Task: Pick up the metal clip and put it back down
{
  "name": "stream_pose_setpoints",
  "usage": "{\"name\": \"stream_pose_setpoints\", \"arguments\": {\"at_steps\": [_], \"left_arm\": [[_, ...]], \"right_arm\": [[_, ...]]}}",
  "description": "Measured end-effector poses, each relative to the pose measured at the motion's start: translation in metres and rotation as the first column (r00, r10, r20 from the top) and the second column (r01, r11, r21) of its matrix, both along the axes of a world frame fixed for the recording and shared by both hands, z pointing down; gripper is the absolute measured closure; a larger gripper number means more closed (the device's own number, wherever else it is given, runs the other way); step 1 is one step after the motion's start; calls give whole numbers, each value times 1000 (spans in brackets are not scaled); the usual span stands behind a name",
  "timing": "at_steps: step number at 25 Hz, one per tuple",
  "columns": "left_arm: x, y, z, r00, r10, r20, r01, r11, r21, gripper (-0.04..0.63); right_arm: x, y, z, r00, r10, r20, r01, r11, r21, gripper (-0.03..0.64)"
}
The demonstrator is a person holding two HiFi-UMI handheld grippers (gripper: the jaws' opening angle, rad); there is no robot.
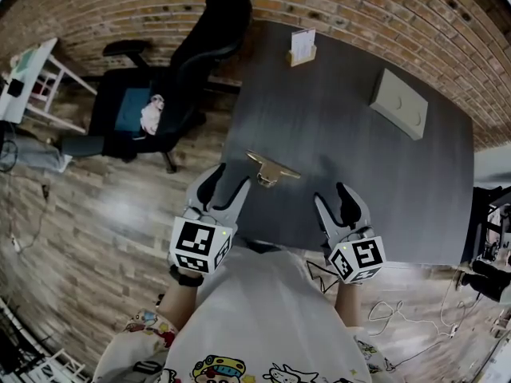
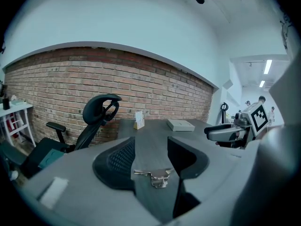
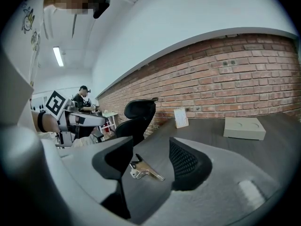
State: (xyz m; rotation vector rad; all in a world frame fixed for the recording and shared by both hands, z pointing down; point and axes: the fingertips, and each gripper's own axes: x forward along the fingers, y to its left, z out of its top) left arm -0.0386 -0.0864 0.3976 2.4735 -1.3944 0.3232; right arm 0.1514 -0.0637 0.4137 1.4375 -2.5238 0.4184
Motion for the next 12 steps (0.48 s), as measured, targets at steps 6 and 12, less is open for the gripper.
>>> {"name": "stream_pose_setpoints", "arguments": {"at_steps": [6, 12], "left_arm": [[-1, -4, 1, 1000, 4, -5, -4, 1000, -2, 374], [-3, -6, 4, 1000, 2, -8, -2, 1000, -6, 376]], "right_arm": [[-9, -7, 0, 1000, -26, -12, 26, 1000, -4, 380], [-20, -10, 5, 997, -68, -32, 68, 998, -17, 380]]}}
